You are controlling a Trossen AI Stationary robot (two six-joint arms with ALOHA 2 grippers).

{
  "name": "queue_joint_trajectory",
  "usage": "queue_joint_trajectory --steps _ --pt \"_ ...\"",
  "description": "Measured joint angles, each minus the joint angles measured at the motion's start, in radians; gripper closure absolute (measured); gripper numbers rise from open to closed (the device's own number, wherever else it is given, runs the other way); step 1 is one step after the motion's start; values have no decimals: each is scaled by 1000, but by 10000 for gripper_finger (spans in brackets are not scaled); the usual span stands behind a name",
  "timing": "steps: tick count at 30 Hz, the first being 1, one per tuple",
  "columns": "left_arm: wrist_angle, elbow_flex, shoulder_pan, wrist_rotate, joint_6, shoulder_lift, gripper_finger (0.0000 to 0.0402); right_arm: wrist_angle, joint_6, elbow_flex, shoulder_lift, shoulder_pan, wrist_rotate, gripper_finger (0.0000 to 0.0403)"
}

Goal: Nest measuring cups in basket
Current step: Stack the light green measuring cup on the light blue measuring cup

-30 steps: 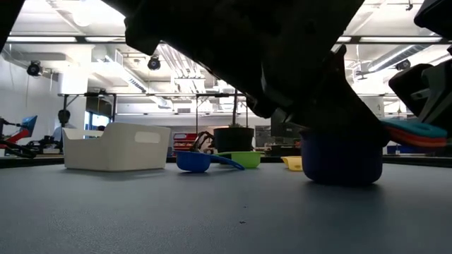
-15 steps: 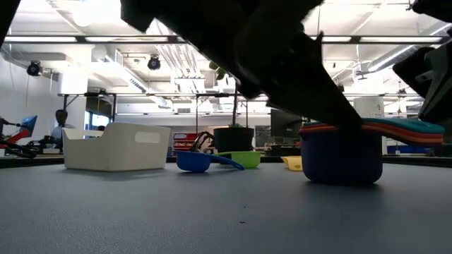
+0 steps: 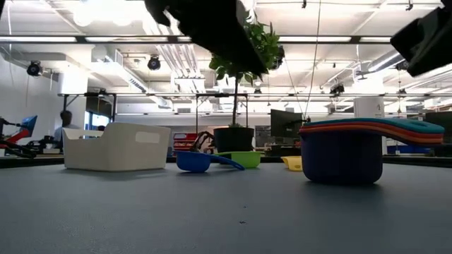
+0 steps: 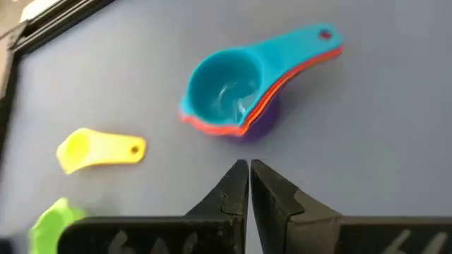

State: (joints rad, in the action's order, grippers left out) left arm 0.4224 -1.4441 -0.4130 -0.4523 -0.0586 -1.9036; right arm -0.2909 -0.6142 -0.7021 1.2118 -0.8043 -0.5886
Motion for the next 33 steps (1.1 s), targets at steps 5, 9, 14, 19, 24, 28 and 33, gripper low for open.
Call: queue_joint_trajectory --steps 5,9,14,19,24,28,33 --pt "87 0 7 -11 -4 60 402 -6 91 0 -13 0 -76 394" --pt "107 0 15 -14 -19 86 402 -4 129 0 -23 0 -132 394" --pt "110 14 46 -36 -76 89 402 -6 146 0 -46 0 -147 394" --pt "108 39 125 -35 -145 89 402 -6 193 1 -81 0 -202 394" --pt "90 76 253 82 -224 89 402 -6 242 2 -122 0 -239 394" --pt "89 96 370 124 -258 89 402 -5 266 2 -149 0 -251 394" --pt "67 117 506 203 -327 89 402 -5 274 2 -156 0 -270 394"
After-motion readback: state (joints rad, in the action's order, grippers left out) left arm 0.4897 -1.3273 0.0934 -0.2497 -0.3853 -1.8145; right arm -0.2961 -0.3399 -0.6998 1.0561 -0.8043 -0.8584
